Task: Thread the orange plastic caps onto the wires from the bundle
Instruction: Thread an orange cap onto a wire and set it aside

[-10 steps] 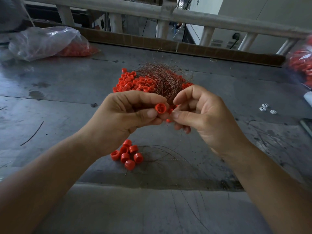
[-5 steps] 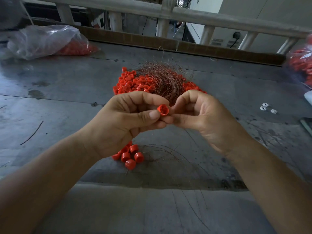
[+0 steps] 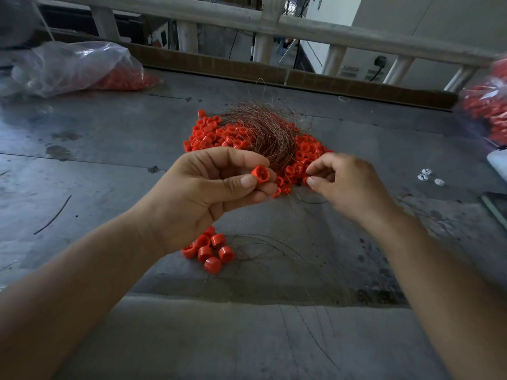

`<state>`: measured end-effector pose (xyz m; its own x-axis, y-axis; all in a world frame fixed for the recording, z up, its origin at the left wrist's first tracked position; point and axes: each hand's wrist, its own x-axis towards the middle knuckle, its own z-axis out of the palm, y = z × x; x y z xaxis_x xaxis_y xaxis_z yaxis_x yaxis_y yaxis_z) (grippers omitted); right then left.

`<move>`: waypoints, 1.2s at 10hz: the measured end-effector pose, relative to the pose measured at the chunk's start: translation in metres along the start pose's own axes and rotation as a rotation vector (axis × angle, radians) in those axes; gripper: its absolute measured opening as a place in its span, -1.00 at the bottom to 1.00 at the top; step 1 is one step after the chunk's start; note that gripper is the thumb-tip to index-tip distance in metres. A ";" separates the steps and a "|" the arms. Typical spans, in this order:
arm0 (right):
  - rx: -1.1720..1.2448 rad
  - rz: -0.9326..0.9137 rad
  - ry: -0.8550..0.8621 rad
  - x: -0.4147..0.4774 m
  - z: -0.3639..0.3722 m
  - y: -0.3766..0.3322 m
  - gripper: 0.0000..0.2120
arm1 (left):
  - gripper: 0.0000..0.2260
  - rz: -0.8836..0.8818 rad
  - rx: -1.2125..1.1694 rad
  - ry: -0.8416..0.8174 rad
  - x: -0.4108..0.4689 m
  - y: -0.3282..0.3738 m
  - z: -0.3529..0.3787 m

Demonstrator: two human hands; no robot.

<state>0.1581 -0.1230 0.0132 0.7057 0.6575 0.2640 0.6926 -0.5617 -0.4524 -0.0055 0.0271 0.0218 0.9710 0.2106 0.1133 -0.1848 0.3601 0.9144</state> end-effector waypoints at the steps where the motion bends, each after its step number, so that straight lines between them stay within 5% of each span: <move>1: -0.065 0.014 0.044 0.004 -0.003 0.004 -0.93 | -0.81 -0.012 0.005 -0.003 0.001 -0.001 -0.001; 8: -0.173 0.037 -0.134 0.004 0.003 0.009 -0.90 | -0.81 -0.021 0.012 -0.018 0.002 -0.001 -0.001; 10: 0.162 0.104 -0.169 0.004 -0.016 0.004 -0.88 | -0.81 -0.025 0.025 -0.013 0.002 0.000 -0.001; 12: 0.783 0.180 -0.219 -0.007 -0.020 -0.022 -0.77 | -0.81 -0.037 0.063 -0.007 0.001 -0.002 0.000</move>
<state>0.1412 -0.1252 0.0383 0.6947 0.7193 -0.0041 0.2111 -0.2093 -0.9548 -0.0042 0.0262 0.0200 0.9781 0.1915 0.0817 -0.1392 0.3096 0.9406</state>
